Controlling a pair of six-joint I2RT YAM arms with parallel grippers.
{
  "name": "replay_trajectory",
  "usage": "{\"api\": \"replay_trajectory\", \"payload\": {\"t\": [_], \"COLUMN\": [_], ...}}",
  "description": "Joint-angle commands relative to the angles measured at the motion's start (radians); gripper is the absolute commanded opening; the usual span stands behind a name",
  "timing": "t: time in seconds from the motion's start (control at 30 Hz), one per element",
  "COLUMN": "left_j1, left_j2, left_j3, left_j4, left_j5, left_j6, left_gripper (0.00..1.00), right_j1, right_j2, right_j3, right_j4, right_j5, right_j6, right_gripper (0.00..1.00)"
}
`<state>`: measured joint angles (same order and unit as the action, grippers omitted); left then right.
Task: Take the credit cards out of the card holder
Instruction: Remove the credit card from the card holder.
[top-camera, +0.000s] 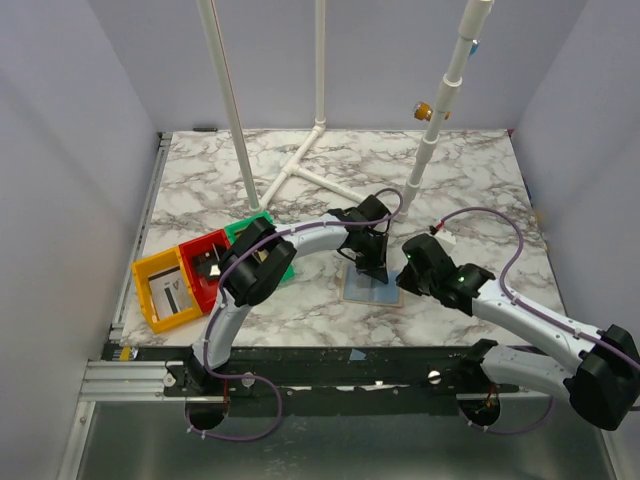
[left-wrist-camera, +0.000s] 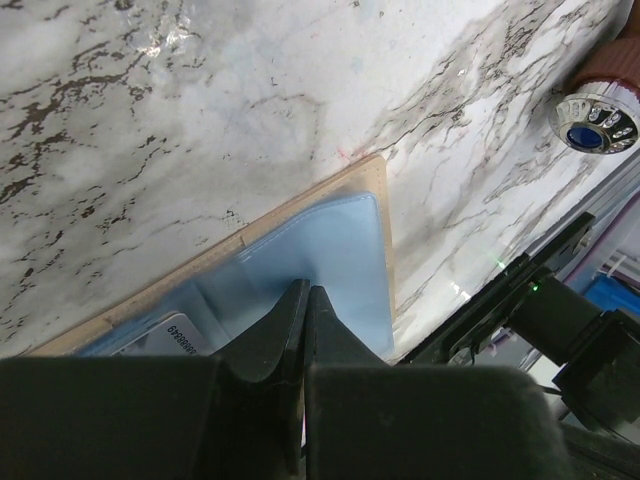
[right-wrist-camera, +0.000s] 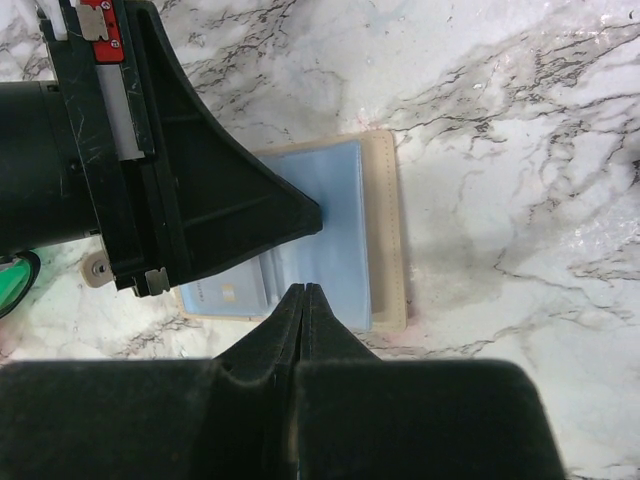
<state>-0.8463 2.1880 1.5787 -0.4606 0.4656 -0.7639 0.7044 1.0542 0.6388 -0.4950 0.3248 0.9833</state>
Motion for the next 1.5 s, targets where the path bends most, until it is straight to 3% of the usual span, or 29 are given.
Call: {"api": "replay_trajectory", "payload": {"t": [0.0,0.43,1.0,1.27,1.37,1.47], "left_j1": [-0.007,0.032,0.196,0.222,0.226,0.228], "left_j2": [0.003,-0.187,-0.468,-0.545,-0.554,-0.564], "left_j3": [-0.003,-0.038,-0.325,-0.417,-0.432,-0.446], "left_j4": [-0.021,-0.062,-0.018,-0.005,-0.003,-0.001], "left_j5": [-0.030,-0.098,-0.137,-0.155,-0.156,-0.160], "left_j6": [0.005,0.067,0.092,0.093,0.094,0.097], "left_gripper": [0.00,0.00,0.00,0.00,0.00,0.00], "right_j1": [-0.007,-0.008,-0.007,-0.007,-0.005,-0.002], "right_j2": [0.004,0.049,0.107,0.144,0.166,0.202], "right_j3": [0.035,0.059,0.080,0.089,0.096,0.103], "right_j4": [-0.022,0.021,0.066,0.103,0.119,0.141], "right_j5": [0.031,0.000,-0.050,-0.080,-0.093,-0.111], "right_j6": [-0.013,-0.033,-0.071,-0.088,-0.099,-0.104], "right_gripper": [0.01,0.01,0.01,0.01,0.03,0.11]}}
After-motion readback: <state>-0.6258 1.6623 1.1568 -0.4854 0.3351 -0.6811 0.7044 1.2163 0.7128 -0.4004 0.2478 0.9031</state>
